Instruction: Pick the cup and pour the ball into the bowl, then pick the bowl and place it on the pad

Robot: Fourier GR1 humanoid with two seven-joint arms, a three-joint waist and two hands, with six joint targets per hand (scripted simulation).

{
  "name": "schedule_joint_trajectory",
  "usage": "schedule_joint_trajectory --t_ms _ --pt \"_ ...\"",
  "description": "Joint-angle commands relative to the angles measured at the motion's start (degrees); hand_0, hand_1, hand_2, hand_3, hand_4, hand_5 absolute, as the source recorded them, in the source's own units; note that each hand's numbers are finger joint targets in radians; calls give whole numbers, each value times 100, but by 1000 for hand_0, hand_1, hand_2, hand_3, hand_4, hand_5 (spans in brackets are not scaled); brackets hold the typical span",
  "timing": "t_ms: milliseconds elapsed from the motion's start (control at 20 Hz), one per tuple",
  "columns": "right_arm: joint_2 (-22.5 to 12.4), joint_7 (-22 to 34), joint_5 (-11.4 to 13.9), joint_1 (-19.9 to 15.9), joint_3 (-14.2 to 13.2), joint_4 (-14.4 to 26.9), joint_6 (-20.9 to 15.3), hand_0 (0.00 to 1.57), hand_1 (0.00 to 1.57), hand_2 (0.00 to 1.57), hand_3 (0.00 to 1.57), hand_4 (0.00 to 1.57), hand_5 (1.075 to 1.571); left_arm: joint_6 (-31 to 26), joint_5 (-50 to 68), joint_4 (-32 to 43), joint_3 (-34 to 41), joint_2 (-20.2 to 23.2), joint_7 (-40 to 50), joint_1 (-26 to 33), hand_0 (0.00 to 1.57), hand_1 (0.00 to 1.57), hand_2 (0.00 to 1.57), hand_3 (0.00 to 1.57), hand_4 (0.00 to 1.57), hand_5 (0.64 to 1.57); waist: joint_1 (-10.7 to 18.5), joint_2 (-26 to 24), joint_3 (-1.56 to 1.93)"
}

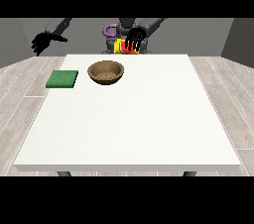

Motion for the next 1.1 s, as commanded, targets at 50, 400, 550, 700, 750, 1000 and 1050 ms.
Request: schedule_joint_trajectory --t_ms 50,400,550,700,750,1000,1050 --pt "81 239 100 -462 129 -17 -310 0 0 0 143 0 1530 -166 -741 18 -391 -20 376 -257 520 520 1571 1571 841 1571 19 194 -3" --pt "316 457 77 -847 286 -24 -307 0 0 0 271 0 1528 -764 -1330 -92 -950 -21 900 -360 376 376 1571 1571 835 1569 -238 212 -4" --pt "174 478 13 -935 247 61 -95 0 0 0 252 0 1525 -875 -1608 -239 -1526 -21 1149 -121 0 0 1571 1571 913 1547 -402 260 -4" --pt "319 269 80 -1087 292 106 -241 0 0 0 217 0 1522 -1540 -1780 -260 -1659 -21 1116 -591 0 0 1571 1571 1163 1452 -371 512 -1" --pt "292 186 108 -836 327 38 -152 0 0 0 190 0 1521 -1391 -1889 -83 -1691 -21 807 -253 0 0 1571 1571 1196 1434 -335 372 -3" --pt "154 395 18 -1127 208 222 -227 0 0 0 181 0 1519 -2418 -2164 -195 -1707 -19 629 -1104 702 702 1571 1571 1199 1416 -287 365 -1" --pt "312 71 79 -866 306 228 -46 0 0 0 239 0 1521 -2527 -2390 -60 -1705 -19 616 -1340 769 769 1571 1571 1200 1416 -340 376 2"
